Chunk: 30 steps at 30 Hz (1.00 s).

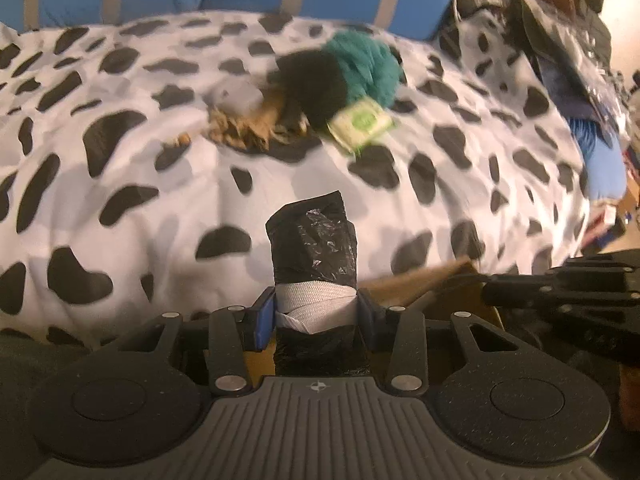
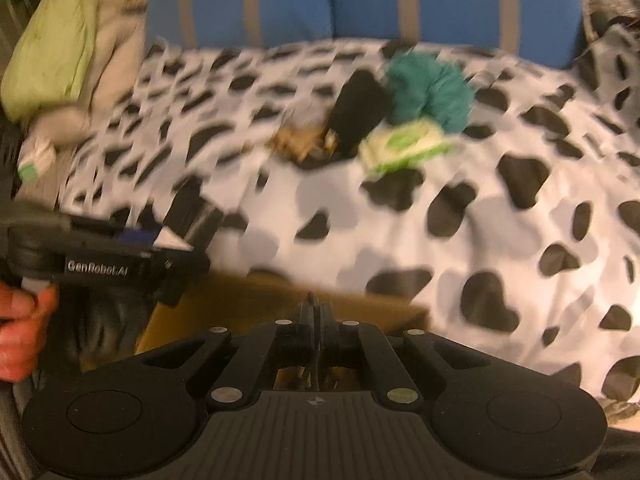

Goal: Organize soft objects
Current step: 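Lift and carry the taped bundle and grey cable with both tools to the cardboard box, then open the left tool over the box while the right tool releases the grey cable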

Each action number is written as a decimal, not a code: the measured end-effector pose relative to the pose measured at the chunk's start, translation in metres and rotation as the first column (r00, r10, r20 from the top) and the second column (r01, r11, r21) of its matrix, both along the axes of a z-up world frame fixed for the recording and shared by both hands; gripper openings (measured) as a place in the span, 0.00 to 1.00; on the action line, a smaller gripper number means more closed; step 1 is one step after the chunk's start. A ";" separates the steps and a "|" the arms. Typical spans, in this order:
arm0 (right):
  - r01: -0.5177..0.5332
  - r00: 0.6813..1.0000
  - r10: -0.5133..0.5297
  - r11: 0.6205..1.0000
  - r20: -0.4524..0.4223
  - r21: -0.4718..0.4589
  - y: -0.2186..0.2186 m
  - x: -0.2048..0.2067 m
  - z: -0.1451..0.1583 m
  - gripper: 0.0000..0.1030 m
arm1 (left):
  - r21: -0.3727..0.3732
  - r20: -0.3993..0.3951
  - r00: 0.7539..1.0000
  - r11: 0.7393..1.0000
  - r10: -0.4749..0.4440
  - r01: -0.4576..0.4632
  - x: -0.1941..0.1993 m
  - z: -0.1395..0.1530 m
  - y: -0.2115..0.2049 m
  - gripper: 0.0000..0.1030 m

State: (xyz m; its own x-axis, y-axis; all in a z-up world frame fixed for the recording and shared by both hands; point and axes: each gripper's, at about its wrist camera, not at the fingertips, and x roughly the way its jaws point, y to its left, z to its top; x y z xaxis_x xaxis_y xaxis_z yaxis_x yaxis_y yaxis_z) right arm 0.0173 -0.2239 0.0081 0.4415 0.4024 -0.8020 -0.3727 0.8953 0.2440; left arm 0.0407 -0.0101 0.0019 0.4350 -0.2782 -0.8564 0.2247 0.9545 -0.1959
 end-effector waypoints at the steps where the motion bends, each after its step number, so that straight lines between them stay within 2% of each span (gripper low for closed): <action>1: -0.015 1.000 0.015 1.000 -0.021 -0.010 0.003 -0.001 -0.003 0.05 | 0.007 -0.016 1.000 1.000 -0.002 0.002 -0.002 -0.002 -0.002 0.40; 4: -0.062 0.995 0.057 0.996 -0.079 -0.057 0.012 -0.006 -0.014 0.05 | 0.031 -0.069 0.998 0.999 -0.012 0.014 -0.004 -0.009 -0.006 0.40; 8: -0.093 0.991 0.083 0.992 -0.108 -0.090 0.018 -0.008 -0.021 0.05 | 0.048 -0.116 0.993 0.998 -0.031 0.037 -0.006 -0.016 -0.009 0.40; 10: -0.093 0.989 0.081 0.991 -0.120 -0.098 0.019 -0.005 -0.023 0.13 | 0.051 -0.130 0.991 0.998 -0.035 0.042 -0.006 -0.018 -0.009 0.40; 12: -0.092 0.988 0.077 0.989 -0.131 -0.114 0.020 -0.003 -0.026 0.45 | 0.056 -0.144 0.989 0.998 -0.029 0.037 -0.004 -0.020 -0.010 0.41; 13: -0.093 0.989 0.077 0.988 -0.130 -0.123 0.021 -0.002 -0.026 0.55 | 0.060 -0.155 0.988 0.998 -0.022 0.031 -0.003 -0.022 -0.009 0.41; 14: -0.094 0.989 0.077 0.986 -0.123 -0.135 0.022 -0.003 -0.026 0.69 | 0.064 -0.167 0.986 0.998 -0.014 0.025 -0.001 -0.024 -0.009 0.47; 15: -0.095 0.990 0.079 0.985 -0.116 -0.143 0.023 -0.003 -0.026 0.78 | 0.068 -0.172 0.985 0.997 -0.007 0.019 -0.001 -0.025 -0.009 0.58; 16: -0.094 0.991 0.078 0.984 -0.112 -0.150 0.023 -0.003 -0.025 0.81 | 0.077 -0.173 0.985 0.997 -0.001 0.015 0.000 -0.025 -0.009 0.63; 17: -0.089 0.991 0.072 0.983 -0.108 -0.160 0.023 -0.003 -0.025 0.88 | 0.083 -0.171 0.985 0.996 0.001 0.014 0.000 -0.026 -0.009 0.69; 18: -0.081 0.992 0.063 0.982 -0.105 -0.170 0.022 -0.002 -0.025 0.91 | 0.088 -0.172 0.985 0.996 0.002 0.013 0.001 -0.026 -0.010 0.69; 23: -0.034 0.995 0.016 0.982 -0.099 -0.185 0.017 0.003 -0.026 0.95 | 0.122 -0.190 0.982 0.992 0.017 0.006 0.004 -0.030 -0.012 0.69; 30: 0.001 0.997 -0.016 0.983 -0.082 -0.182 0.015 0.007 -0.023 0.95 | 0.090 -0.143 0.988 0.995 0.057 -0.045 0.006 -0.021 -0.005 0.69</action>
